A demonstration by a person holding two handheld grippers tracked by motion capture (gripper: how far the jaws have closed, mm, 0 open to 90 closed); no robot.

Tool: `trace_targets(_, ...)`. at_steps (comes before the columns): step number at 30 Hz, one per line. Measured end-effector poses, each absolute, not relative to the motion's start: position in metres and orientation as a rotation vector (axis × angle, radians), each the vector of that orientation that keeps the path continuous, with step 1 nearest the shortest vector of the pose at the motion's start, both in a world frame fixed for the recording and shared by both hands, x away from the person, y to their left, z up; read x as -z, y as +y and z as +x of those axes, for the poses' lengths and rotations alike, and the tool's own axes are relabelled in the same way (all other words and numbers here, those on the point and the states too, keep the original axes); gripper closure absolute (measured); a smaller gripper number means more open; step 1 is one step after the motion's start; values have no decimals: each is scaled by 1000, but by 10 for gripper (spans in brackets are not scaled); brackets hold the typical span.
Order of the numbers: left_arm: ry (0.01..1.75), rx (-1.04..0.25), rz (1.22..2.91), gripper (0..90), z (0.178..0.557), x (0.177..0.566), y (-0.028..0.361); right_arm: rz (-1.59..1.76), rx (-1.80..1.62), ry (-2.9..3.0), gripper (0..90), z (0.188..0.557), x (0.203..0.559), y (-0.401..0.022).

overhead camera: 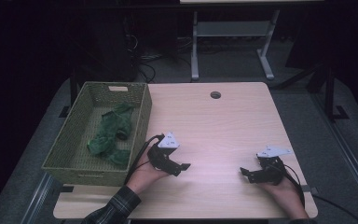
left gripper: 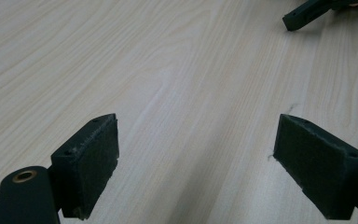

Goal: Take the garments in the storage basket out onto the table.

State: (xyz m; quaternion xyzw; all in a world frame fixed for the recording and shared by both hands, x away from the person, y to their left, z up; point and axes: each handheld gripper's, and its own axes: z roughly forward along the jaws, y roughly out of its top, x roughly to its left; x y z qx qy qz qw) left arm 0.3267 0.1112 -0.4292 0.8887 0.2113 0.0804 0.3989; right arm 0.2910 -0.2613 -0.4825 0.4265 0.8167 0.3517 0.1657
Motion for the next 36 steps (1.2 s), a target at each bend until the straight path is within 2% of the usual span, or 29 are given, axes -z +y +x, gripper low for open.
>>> trace_targets(36,522,-229,2222,137,330,375,117,1214,-1002,2326,93,291,483,-261)
